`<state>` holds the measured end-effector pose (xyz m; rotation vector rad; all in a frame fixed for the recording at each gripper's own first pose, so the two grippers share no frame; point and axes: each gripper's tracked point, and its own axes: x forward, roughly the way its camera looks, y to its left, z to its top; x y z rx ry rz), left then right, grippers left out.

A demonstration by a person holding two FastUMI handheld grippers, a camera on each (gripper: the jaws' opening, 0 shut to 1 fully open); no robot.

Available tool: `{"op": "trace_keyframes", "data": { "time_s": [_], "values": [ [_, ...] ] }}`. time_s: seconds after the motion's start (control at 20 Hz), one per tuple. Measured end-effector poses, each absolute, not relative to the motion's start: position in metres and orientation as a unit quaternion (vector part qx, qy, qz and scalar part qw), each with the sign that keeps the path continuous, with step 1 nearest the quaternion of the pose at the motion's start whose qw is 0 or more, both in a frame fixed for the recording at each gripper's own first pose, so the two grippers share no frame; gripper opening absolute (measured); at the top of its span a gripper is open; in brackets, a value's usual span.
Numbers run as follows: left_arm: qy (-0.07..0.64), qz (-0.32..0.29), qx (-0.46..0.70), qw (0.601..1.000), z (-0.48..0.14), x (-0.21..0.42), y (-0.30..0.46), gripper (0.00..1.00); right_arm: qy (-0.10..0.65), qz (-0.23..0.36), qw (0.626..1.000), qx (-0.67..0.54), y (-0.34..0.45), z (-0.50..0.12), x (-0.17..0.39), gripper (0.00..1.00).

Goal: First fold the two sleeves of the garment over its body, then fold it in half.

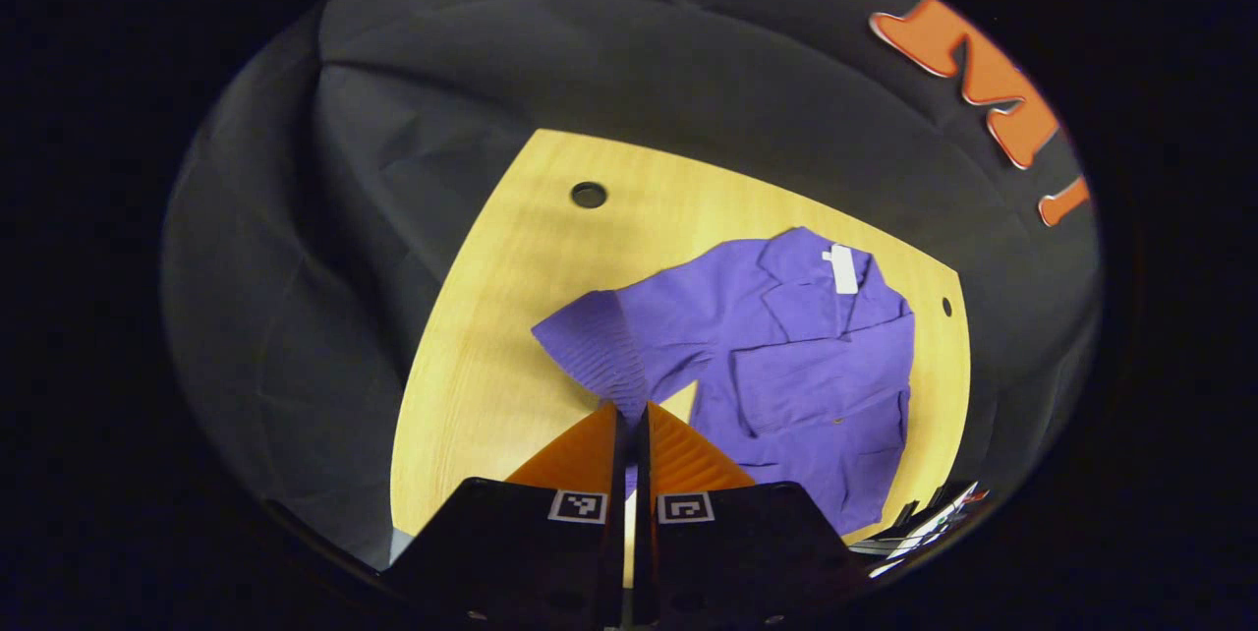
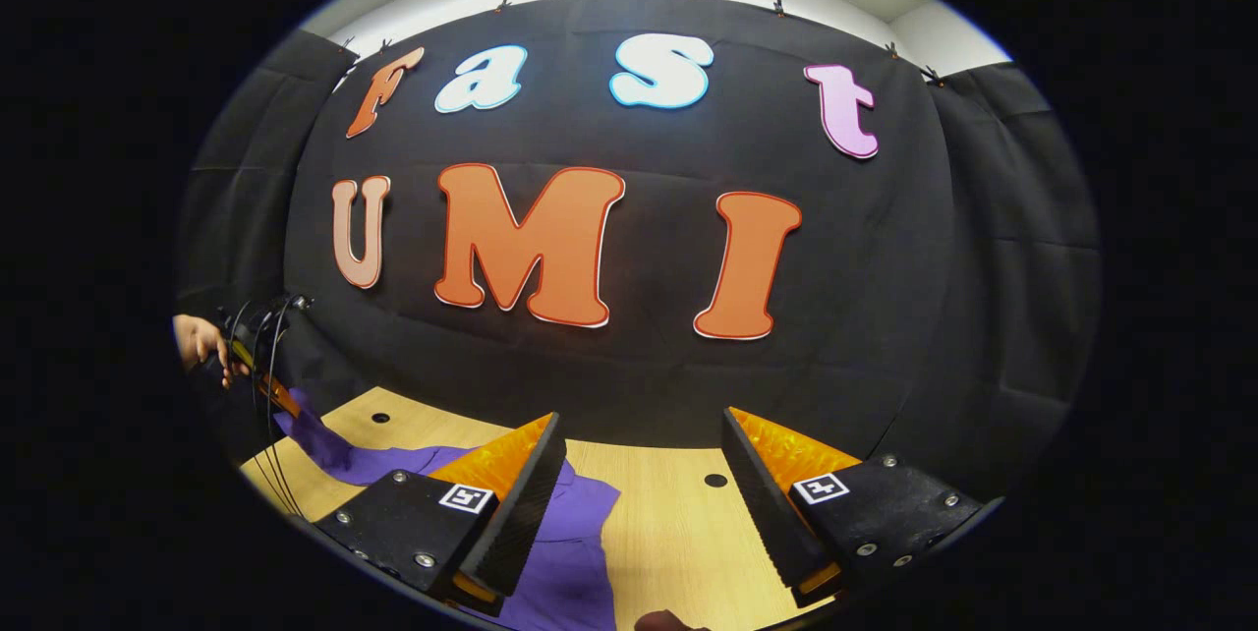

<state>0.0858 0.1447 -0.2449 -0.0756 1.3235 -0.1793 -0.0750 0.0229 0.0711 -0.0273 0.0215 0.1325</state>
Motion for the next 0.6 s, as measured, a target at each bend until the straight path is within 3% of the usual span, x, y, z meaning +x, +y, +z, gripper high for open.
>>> {"op": "trace_keyframes", "data": {
  "time_s": [0.6],
  "values": [
    [0.589, -0.22, 0.036, 0.777, -0.206, 0.099, -0.084, 0.05, 0.017, 0.043, 0.999, 0.02, -0.046, 0.047, -0.083, 0.95]
  ]
}}
